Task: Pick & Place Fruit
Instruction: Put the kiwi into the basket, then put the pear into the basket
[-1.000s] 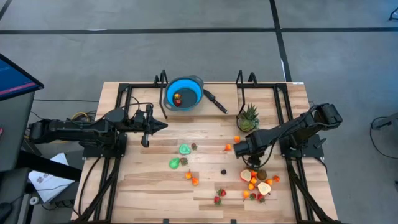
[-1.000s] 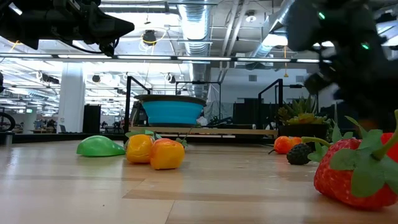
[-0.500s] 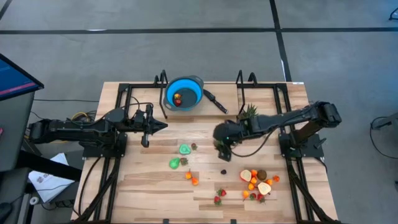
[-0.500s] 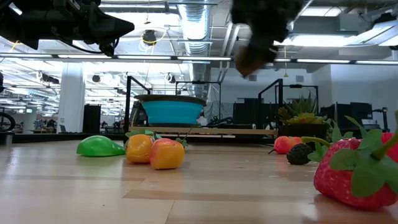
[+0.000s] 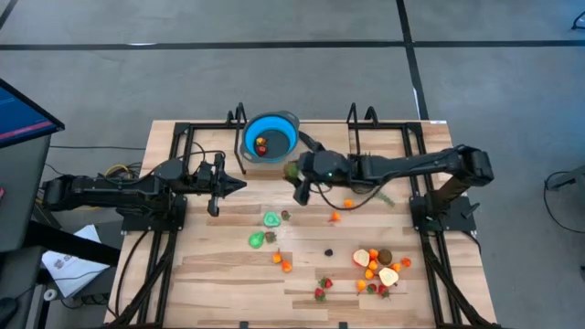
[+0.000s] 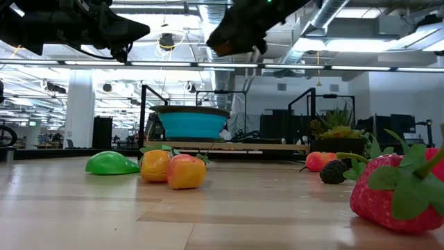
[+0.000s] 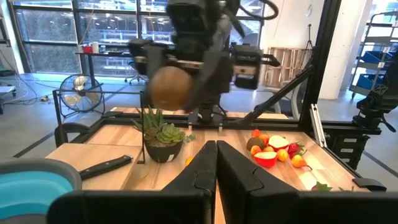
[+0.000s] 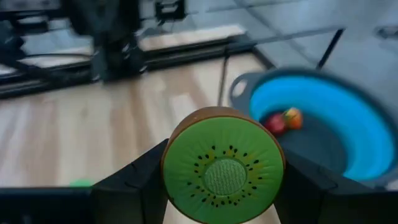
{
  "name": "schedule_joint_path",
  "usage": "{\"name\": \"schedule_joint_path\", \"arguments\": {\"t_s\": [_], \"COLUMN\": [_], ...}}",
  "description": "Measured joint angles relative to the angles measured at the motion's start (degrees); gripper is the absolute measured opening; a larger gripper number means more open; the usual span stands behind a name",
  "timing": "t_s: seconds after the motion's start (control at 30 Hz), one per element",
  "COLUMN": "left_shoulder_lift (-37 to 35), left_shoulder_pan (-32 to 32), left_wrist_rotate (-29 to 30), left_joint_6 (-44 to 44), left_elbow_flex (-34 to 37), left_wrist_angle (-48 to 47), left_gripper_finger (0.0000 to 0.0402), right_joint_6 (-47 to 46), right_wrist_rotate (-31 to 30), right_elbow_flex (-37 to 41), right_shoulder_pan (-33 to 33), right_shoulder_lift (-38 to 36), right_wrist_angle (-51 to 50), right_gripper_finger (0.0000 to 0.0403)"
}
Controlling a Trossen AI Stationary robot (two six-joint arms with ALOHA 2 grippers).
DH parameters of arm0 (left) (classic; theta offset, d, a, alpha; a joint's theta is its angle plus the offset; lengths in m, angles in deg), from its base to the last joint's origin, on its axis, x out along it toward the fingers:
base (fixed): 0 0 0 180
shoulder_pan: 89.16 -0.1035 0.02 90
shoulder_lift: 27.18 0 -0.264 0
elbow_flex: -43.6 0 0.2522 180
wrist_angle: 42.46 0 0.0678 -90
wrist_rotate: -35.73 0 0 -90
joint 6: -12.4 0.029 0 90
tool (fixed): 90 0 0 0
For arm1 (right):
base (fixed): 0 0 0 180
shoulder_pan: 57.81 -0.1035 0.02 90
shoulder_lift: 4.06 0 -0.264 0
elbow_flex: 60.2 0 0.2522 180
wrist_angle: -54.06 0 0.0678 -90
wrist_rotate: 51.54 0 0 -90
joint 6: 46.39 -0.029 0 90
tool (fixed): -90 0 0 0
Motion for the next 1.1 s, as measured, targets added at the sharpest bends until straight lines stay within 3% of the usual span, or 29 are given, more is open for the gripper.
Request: {"name": "schedule_joint_path", "arguments": {"t_s": [0.17,0.67,0.77,0.97,1.1], "left_shoulder_lift": [0.00,0.00,0.00,0.00,0.00], "left_shoulder_pan": [0.00,0.00,0.00,0.00,-0.02], "left_wrist_rotate": [0.01,0.02,0.02,0.02,0.15], "left_joint_6": [0.02,0.00,0.00,0.00,0.02], "left_elbow_flex": [0.00,0.00,0.00,0.00,0.00], "left_wrist_angle": [0.01,0.03,0.02,0.00,0.02], "left_gripper_finger": [0.0002,0.0002,0.0002,0.0002,0.0002], "right_joint_6": [2.55,2.90,3.17,3.32,5.48], "right_wrist_rotate": [-0.91,-1.05,-0.94,-0.79,-0.65], "right_elbow_flex": [-4.57,-29.54,-31.64,-32.27,-32.26], "right_shoulder_pan": [2.82,12.81,13.90,15.17,15.66], "right_shoulder_lift": [6.05,24.73,26.84,27.76,27.43], "right_wrist_angle": [3.37,-17.40,-18.88,-19.77,-20.67], "right_gripper_finger": [0.0213,0.0212,0.0217,0.0266,0.0271]}}
